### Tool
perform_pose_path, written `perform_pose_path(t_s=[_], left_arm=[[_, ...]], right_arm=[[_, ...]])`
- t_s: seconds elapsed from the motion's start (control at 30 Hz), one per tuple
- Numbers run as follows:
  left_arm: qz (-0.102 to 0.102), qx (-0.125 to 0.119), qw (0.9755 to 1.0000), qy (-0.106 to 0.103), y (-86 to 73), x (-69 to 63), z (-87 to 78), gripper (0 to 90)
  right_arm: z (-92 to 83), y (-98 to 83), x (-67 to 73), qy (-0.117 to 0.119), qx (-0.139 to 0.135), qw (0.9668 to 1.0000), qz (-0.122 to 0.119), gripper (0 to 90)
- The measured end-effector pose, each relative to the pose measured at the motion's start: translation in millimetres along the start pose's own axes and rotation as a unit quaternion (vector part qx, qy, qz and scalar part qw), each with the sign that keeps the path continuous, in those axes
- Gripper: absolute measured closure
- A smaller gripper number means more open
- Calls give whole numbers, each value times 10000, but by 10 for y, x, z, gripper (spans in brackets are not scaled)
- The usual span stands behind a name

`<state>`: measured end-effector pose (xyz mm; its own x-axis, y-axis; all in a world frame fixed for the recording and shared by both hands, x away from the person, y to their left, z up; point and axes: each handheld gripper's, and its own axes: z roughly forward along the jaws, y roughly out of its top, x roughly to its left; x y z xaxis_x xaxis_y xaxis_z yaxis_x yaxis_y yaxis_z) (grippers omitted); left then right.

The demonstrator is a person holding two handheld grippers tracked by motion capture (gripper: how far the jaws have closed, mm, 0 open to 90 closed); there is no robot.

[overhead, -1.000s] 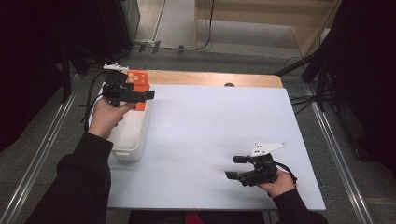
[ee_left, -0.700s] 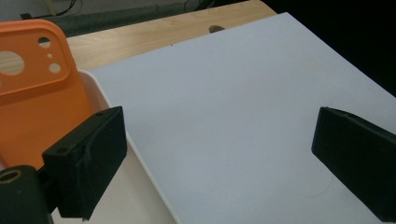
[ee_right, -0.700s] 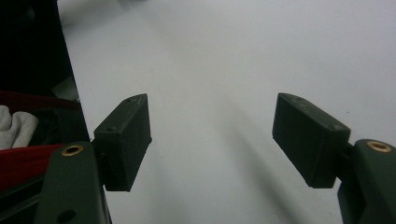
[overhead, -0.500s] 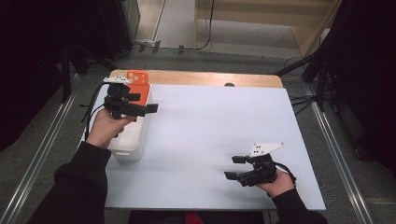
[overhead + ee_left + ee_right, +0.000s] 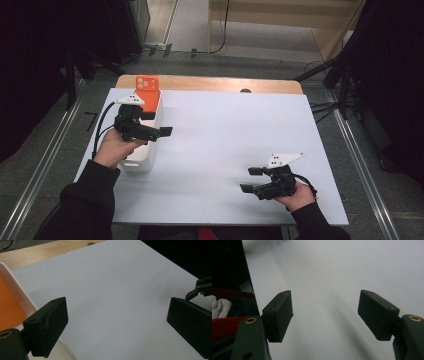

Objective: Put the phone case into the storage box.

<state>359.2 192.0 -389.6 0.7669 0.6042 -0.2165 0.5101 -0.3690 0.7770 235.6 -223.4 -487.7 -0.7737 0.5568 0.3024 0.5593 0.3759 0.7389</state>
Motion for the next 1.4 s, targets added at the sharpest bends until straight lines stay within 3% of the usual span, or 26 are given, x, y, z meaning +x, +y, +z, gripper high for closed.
perform_pose_path(t_s=[0.7,0.97,1.4], left_arm=[[409,117,9989,-207,-320,-346,116,35],[668,233,9972,-238,-454,-448,144,35],[839,426,9950,-350,-667,-585,187,36]], right_arm=[[9,3,9,32,20,10000,0,268],[0,4,8,45,-14,10000,-5,269],[-1,4,5,48,-24,10000,7,269]])
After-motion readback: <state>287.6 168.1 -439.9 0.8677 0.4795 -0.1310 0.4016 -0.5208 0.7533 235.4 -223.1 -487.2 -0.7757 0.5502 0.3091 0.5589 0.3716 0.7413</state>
